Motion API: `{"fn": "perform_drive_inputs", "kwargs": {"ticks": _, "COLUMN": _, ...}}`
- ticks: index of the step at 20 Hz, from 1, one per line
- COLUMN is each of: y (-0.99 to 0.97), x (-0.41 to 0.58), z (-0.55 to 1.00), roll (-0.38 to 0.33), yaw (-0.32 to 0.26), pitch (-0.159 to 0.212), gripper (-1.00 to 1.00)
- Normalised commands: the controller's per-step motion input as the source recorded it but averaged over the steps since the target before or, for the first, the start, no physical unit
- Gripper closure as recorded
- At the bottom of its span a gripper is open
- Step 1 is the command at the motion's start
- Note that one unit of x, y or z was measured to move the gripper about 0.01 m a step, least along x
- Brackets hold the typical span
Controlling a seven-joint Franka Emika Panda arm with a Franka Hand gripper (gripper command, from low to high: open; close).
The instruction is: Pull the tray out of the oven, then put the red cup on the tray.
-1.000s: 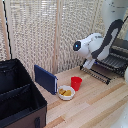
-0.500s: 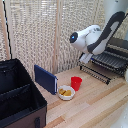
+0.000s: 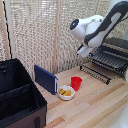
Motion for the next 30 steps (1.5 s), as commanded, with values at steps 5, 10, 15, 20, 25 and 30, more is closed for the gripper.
{"fn": "perform_drive_inputs", "kwargs": {"ticks": 5, "y": 0.3, "x": -0.006, "z": 0.29, "roll": 0.268, "yaw": -0.217, "pitch": -0.011, "gripper": -1.0}}
{"fn": "perform_drive_inputs", "kwargs": {"ticks": 10, "y": 0.28, "x": -0.001, "z": 0.19, "roll": 0.307, "yaw": -0.201, "pitch": 0.0, "gripper": -1.0}}
{"fn": "perform_drive_inputs", "kwargs": {"ticks": 15, "y": 0.27, "x": -0.028, "z": 0.06, "roll": 0.304, "yaw": -0.182, "pitch": 0.0, "gripper": -1.0}}
{"fn": "perform_drive_inputs", "kwargs": {"ticks": 20, "y": 0.32, "x": -0.042, "z": -0.01, "roll": 0.27, "yaw": -0.166, "pitch": 0.0, "gripper": -1.0}}
{"fn": "perform_drive_inputs", "kwargs": {"ticks": 25, "y": 0.32, "x": -0.114, "z": -0.17, "roll": 0.243, "yaw": -0.143, "pitch": 0.02, "gripper": -1.0}}
{"fn": "perform_drive_inputs", "kwargs": {"ticks": 30, "y": 0.22, "x": -0.185, "z": -0.41, "roll": 0.216, "yaw": -0.089, "pitch": 0.01, "gripper": -1.0}}
